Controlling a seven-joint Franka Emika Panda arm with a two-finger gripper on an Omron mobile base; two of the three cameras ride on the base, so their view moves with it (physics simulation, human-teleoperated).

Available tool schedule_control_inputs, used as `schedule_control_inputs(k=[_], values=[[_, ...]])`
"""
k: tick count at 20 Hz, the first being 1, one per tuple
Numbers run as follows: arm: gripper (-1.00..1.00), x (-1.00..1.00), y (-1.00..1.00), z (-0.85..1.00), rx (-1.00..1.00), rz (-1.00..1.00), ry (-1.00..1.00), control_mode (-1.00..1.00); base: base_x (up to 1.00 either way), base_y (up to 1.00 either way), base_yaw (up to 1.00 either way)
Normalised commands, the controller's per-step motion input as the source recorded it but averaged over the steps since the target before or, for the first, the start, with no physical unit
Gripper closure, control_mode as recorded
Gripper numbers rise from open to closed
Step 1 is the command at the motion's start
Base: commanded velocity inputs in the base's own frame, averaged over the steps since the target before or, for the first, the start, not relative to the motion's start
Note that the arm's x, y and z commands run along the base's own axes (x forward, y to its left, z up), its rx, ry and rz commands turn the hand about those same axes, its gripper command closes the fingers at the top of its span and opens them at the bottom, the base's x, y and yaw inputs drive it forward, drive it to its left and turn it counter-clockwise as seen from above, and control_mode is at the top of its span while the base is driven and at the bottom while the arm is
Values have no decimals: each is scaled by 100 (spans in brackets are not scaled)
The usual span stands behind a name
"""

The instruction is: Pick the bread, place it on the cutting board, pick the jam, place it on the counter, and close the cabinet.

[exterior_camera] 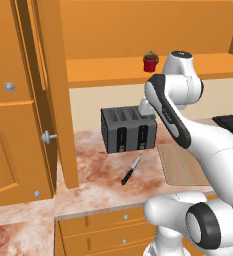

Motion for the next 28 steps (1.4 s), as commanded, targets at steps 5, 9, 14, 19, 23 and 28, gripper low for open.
schedule_control_inputs(k=[5,9,14,19,23,28], values=[[-100,-1,0,3,0,0,-2,-100,0,0,0],[-100,-9,0,11,0,0,-9,-100,0,0,0],[-100,-11,0,13,0,0,-11,-100,0,0,0],[-100,-8,0,16,0,0,-13,-100,0,0,0],[-100,-8,-1,18,0,0,-14,-100,0,0,0],[-100,-4,-5,19,0,0,-15,-100,0,0,0]])
